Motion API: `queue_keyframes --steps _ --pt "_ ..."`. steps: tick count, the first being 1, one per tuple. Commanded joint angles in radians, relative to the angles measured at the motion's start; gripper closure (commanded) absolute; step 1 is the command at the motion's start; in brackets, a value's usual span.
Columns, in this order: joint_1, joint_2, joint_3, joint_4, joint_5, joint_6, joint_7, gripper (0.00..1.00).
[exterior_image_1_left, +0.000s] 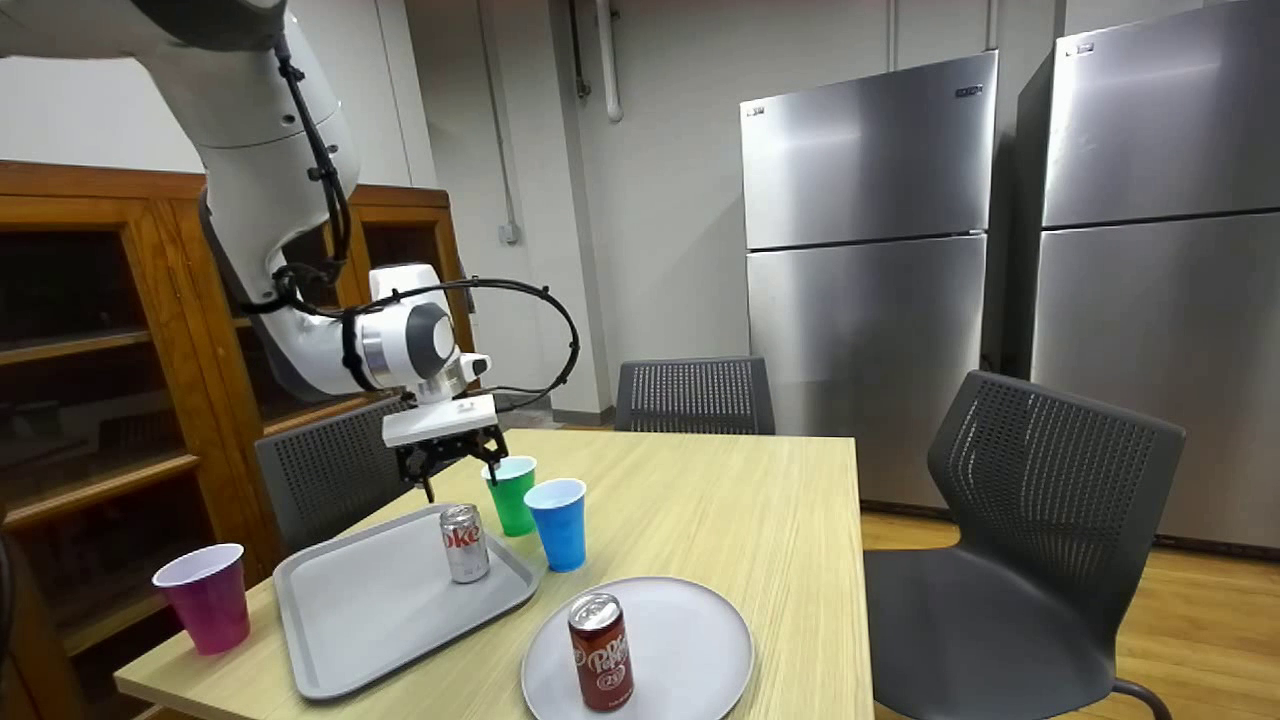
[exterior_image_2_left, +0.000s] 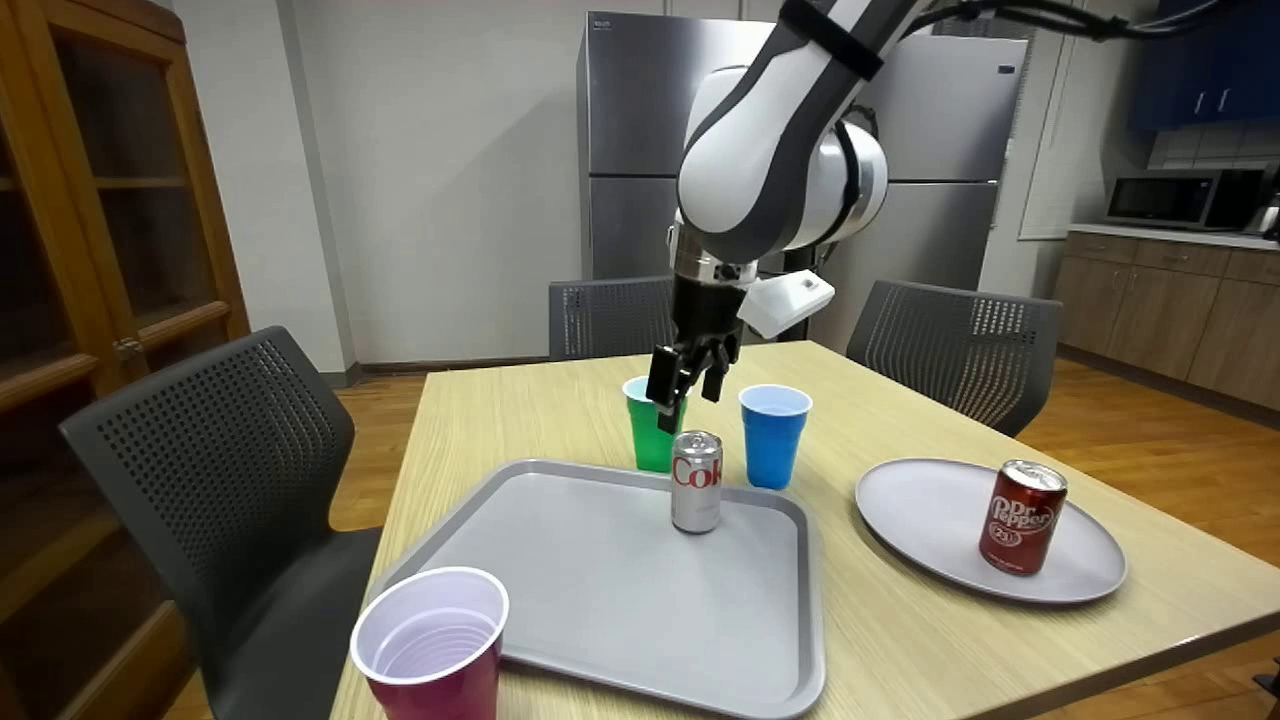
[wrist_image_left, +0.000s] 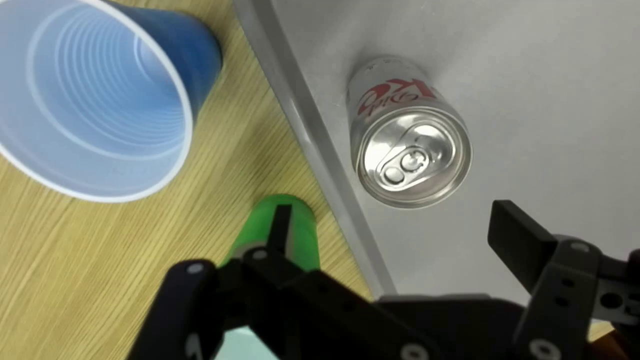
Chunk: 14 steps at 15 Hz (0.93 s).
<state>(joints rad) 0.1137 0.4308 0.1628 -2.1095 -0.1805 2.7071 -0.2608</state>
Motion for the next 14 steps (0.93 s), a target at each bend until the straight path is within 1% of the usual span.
queue_keyframes --steps 1,3,9,12,14 --pt "-0.019 -0.068 0.01 -0.021 0.024 -0.043 -0.022 0.0" --pt "-0.021 -0.088 0.006 -0.024 0.03 -0.053 -0.012 0.0" --pt "-0.016 -0.147 -0.039 -0.04 0.031 -0.114 0.052 0.0" --pt "-0.029 -0.184 -0.049 -0.059 0.063 -0.152 0.055 0.0" --pt "-0.033 -0.209 -0.065 -0.077 0.074 -0.161 0.084 0.0"
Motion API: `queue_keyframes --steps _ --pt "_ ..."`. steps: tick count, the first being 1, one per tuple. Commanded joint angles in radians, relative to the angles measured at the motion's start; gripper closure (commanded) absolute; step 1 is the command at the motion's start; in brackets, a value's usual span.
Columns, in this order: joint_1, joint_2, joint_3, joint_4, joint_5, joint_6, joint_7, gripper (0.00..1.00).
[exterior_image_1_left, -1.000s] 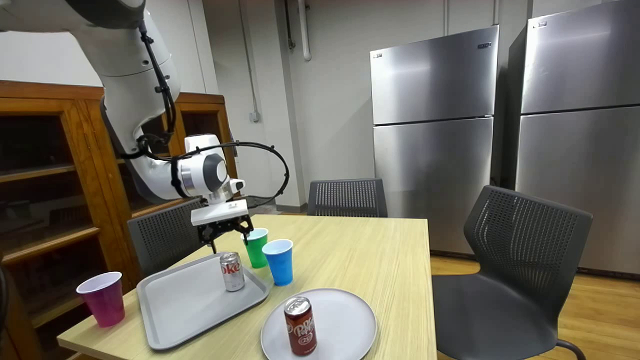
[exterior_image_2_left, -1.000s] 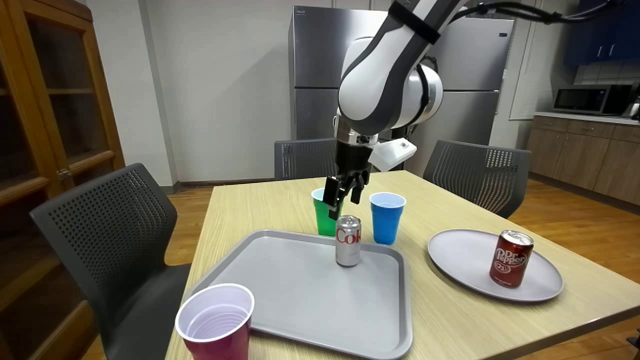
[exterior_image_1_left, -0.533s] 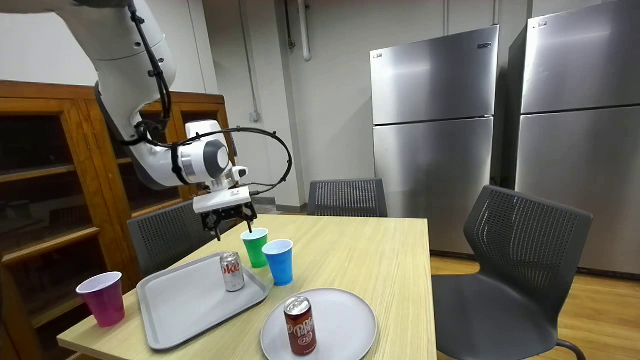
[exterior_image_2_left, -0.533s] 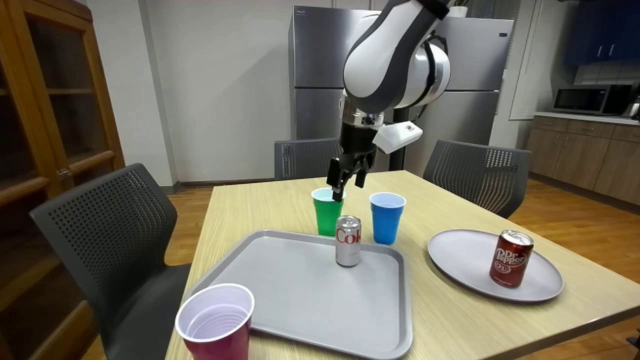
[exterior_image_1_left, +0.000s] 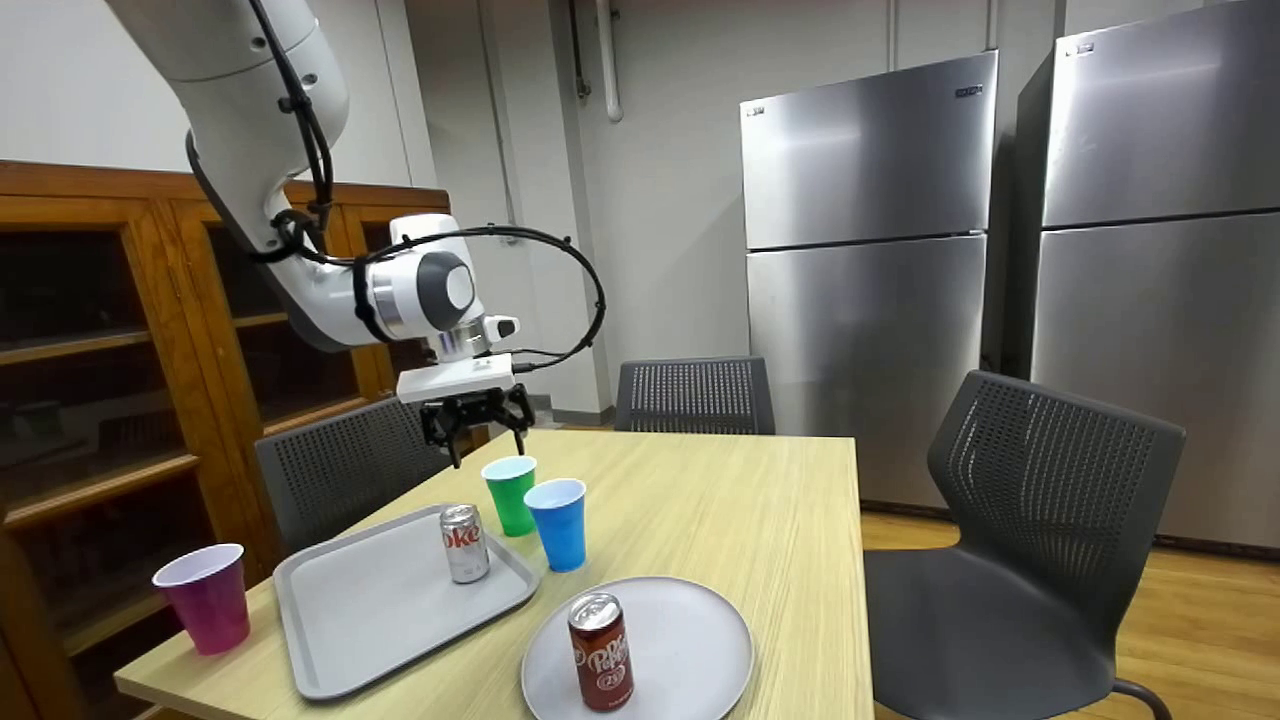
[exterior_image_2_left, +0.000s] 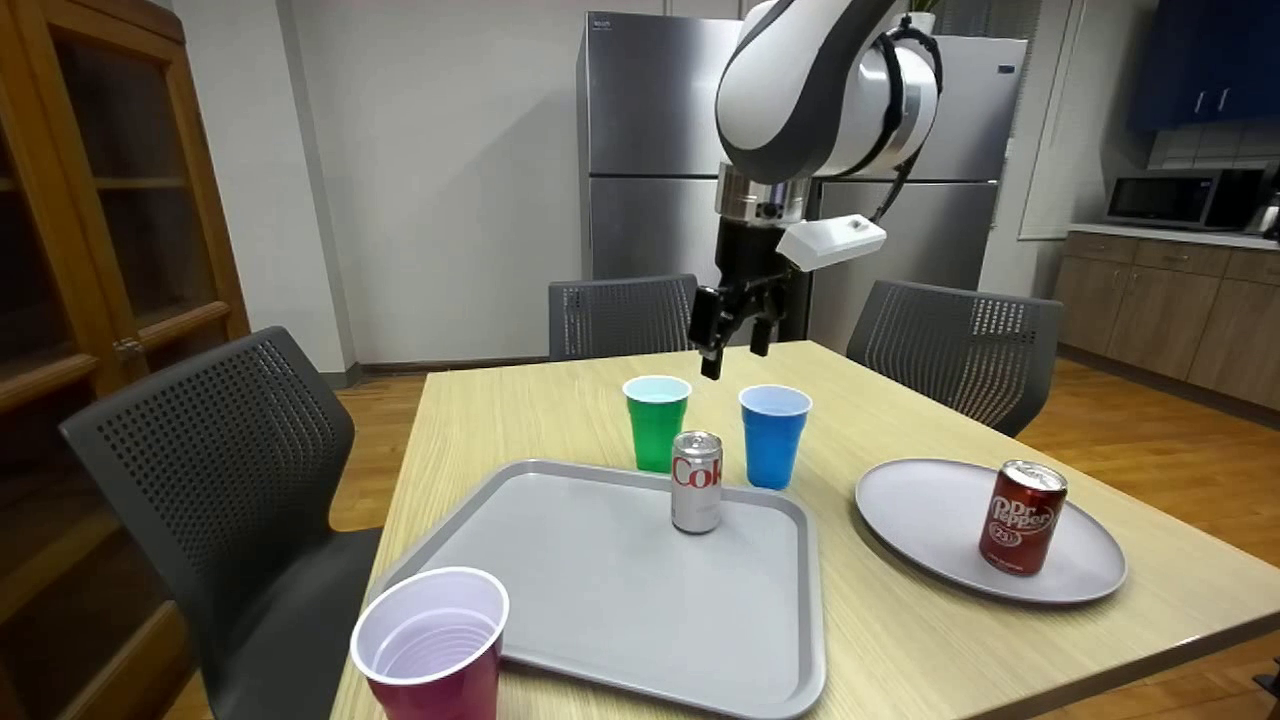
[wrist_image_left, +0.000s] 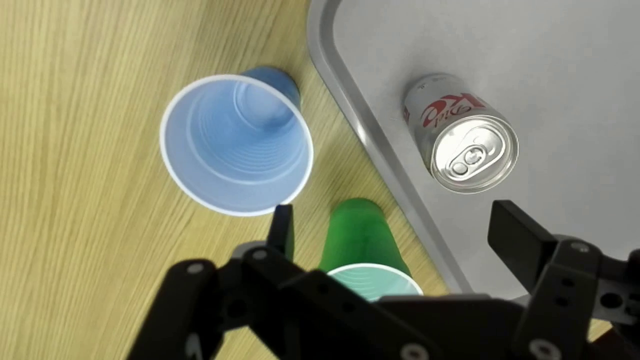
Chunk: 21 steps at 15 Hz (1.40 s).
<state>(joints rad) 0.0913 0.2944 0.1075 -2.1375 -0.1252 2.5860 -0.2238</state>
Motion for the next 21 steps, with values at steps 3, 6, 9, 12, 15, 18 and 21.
queue_keyframes --steps 3,6,9,12,15,18,21 --pt "-0.013 -0.114 -0.048 -0.099 0.01 -0.009 0.12 0.0" --pt "-0.02 -0.149 -0.081 -0.146 0.001 -0.015 0.168 0.0" --pt "-0.03 -0.175 -0.109 -0.184 -0.007 -0.023 0.212 0.0" --pt "-0.037 -0.199 -0.135 -0.216 -0.029 -0.024 0.264 0.0" --pt "-0.042 -0.232 -0.155 -0.255 -0.054 -0.025 0.318 0.0" --pt "-0.048 -0.266 -0.165 -0.299 -0.095 -0.026 0.355 0.0" --pt "-0.056 -0.223 -0.155 -0.271 -0.067 -0.009 0.319 0.0"
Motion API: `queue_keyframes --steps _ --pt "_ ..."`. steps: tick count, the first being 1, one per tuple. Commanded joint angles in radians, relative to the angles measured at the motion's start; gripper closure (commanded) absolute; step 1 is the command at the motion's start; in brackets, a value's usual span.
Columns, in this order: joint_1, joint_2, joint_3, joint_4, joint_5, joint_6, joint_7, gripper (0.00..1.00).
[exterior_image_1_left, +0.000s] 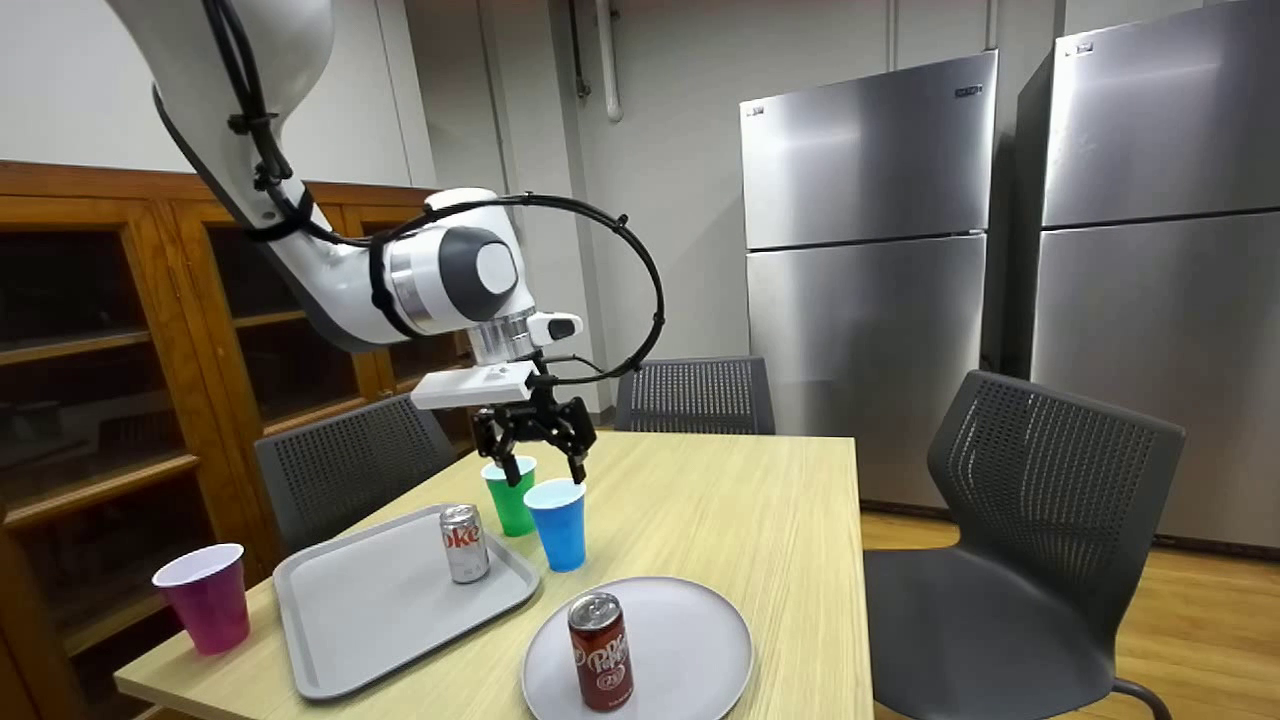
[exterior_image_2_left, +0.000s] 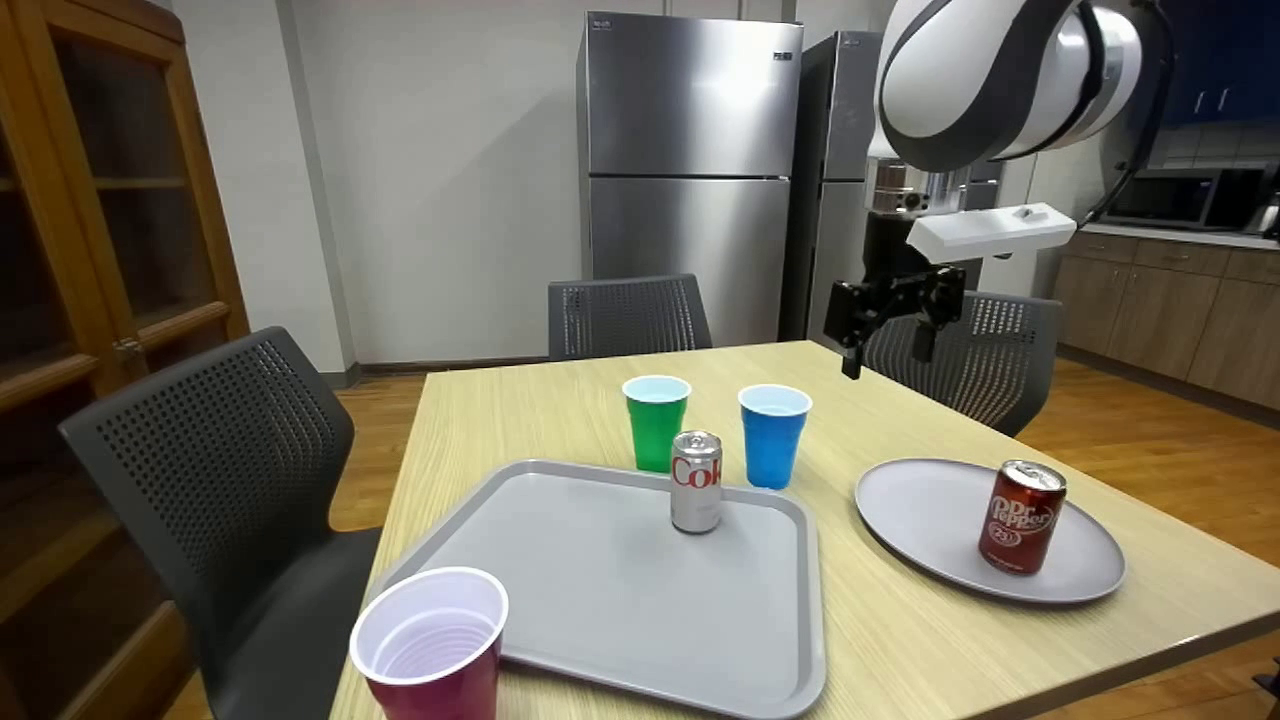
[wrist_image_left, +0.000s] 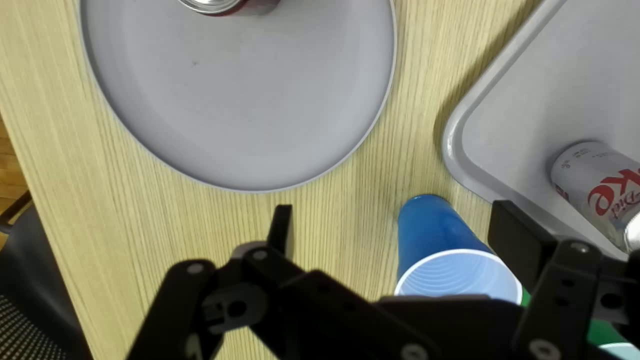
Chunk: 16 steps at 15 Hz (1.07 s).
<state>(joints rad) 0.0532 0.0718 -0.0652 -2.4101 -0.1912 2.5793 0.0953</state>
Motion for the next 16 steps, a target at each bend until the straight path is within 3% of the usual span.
queue_keyframes --steps 1,10,16 --pt "-0.018 -0.006 0.018 -0.004 -0.001 -0.002 0.0 0.0" --pt "-0.026 -0.033 0.008 -0.031 -0.033 0.022 -0.009 0.0" --pt "-0.063 -0.049 -0.001 -0.059 -0.007 -0.003 -0.095 0.0"
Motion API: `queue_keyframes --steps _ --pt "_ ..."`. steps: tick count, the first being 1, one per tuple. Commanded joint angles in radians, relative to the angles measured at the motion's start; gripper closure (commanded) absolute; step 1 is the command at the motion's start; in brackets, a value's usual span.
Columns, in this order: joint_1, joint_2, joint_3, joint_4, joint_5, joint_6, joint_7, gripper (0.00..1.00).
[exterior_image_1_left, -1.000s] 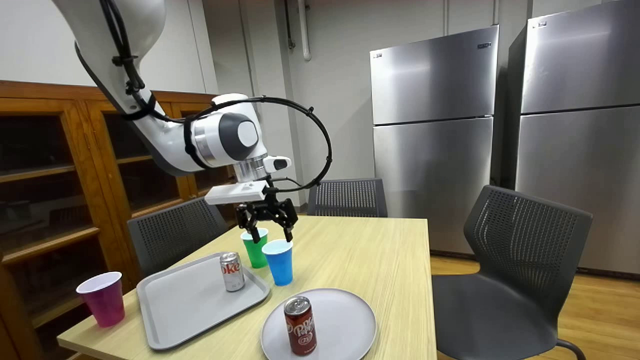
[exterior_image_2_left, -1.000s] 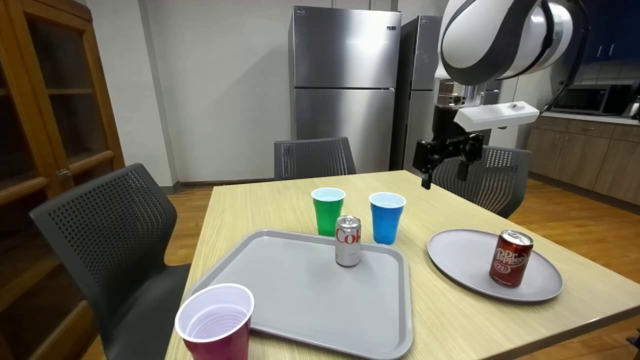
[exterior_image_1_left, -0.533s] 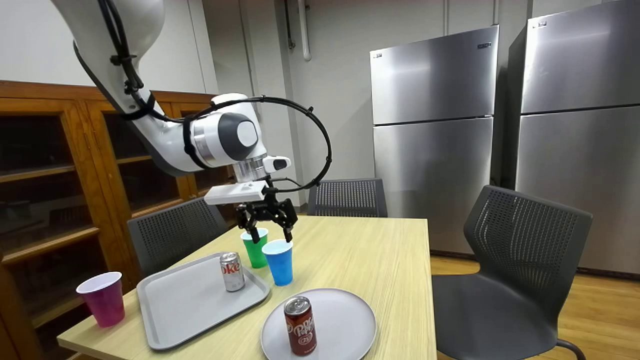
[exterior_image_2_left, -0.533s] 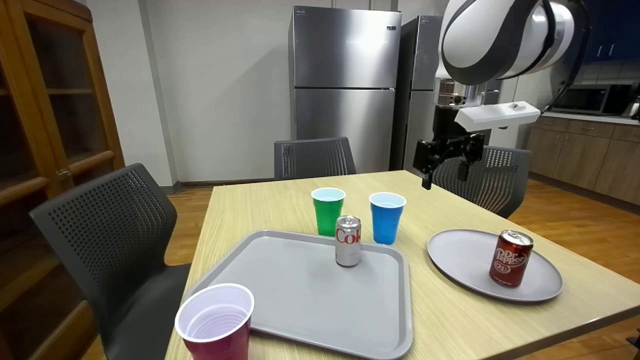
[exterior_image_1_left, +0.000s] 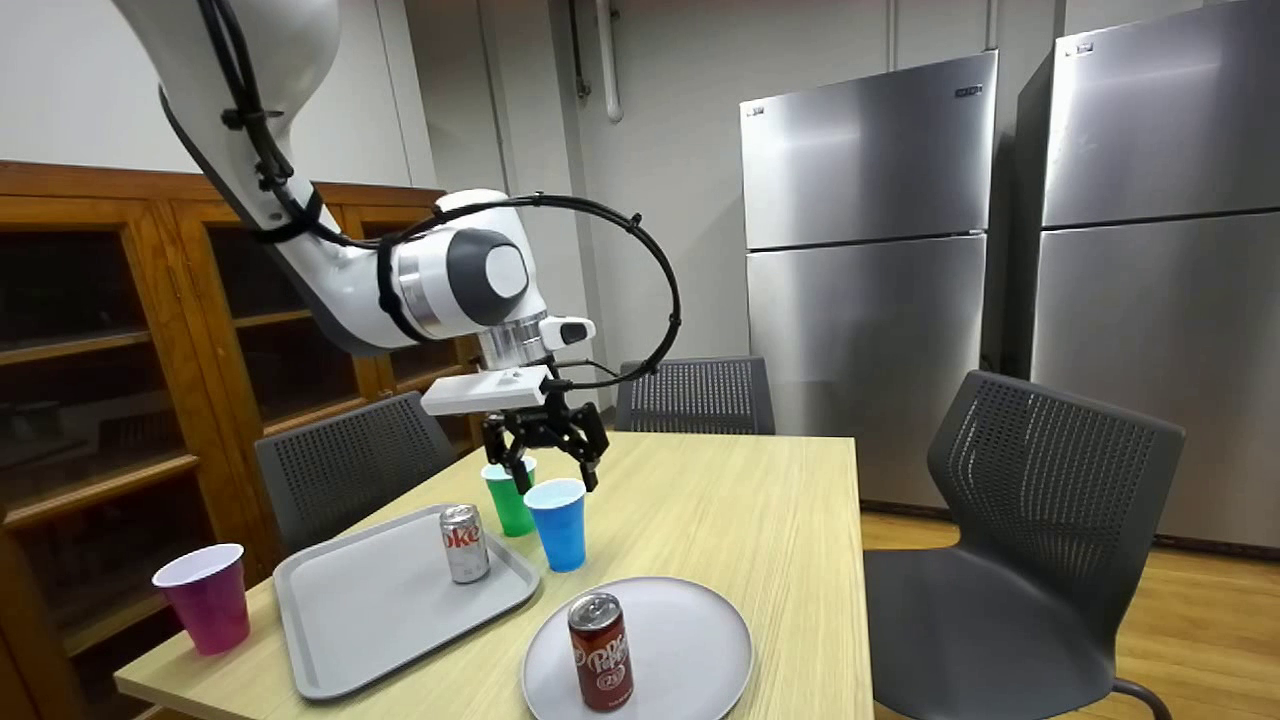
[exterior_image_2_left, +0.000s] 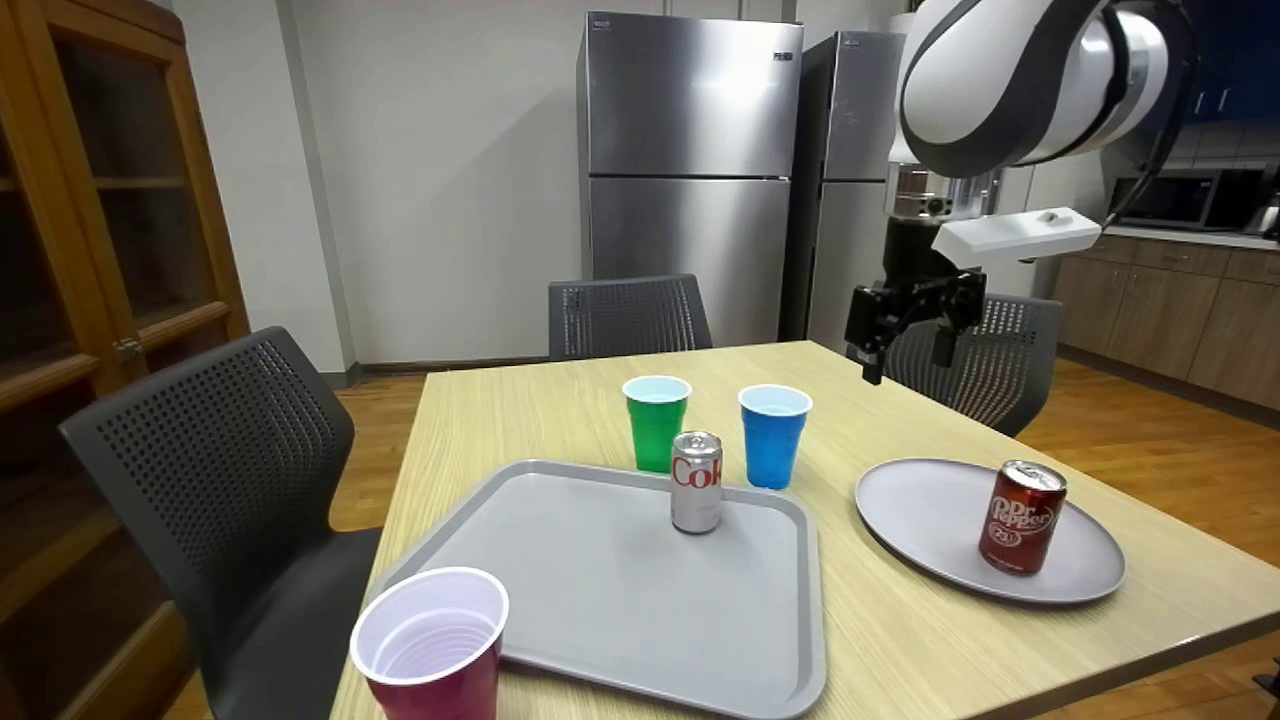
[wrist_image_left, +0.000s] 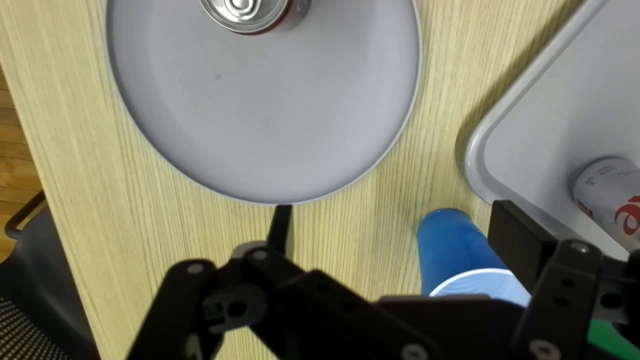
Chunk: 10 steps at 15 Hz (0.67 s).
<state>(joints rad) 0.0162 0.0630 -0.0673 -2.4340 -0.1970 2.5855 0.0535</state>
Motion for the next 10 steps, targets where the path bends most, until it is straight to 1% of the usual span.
queue_keyframes --steps 1,10 --pt "-0.032 -0.043 -0.001 -0.04 -0.001 -0.013 -0.063 0.0" --pt "-0.07 -0.065 -0.025 -0.113 -0.02 -0.003 -0.126 0.0"
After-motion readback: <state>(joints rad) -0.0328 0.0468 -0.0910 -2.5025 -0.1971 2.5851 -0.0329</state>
